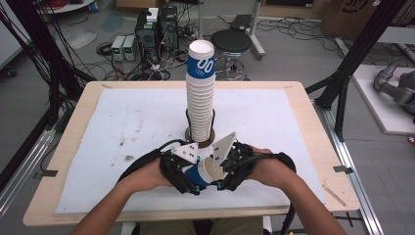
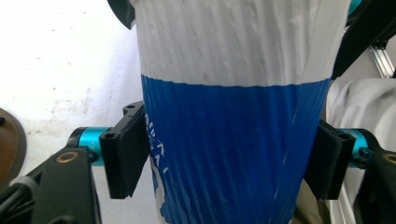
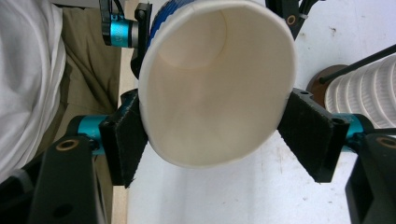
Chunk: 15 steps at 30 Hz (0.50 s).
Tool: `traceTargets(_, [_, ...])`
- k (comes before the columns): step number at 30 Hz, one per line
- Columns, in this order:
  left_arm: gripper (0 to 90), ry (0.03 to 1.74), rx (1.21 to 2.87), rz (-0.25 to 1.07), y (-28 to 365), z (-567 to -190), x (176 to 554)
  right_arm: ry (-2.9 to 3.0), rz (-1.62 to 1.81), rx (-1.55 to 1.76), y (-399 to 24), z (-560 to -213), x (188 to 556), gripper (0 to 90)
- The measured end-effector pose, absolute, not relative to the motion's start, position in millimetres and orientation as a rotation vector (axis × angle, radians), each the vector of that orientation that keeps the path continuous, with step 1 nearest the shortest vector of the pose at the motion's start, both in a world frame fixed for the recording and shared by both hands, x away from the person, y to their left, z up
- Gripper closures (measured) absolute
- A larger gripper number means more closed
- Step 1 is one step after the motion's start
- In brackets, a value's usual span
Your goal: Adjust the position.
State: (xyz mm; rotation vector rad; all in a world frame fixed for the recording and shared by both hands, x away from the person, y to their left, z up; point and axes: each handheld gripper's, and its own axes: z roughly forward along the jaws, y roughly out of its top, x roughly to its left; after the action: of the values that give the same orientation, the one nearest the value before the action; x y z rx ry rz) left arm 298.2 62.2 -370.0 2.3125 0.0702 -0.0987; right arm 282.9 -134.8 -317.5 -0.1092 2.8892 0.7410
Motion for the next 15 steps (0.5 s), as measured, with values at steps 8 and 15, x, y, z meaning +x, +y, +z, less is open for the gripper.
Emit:
traceTargets(8, [27.0, 0.063, 2.282, -0.101, 63.1, -373.1, 298.1, 2.897, 0.74, -0.106, -134.3, -316.4, 283.2, 22.1])
traceTargets(15, [26.4, 0.043, 2.201, -0.097, 67.8, -373.9, 297.6, 2.875, 0.903, -0.061, -139.4, -312.9, 283.9, 19.4])
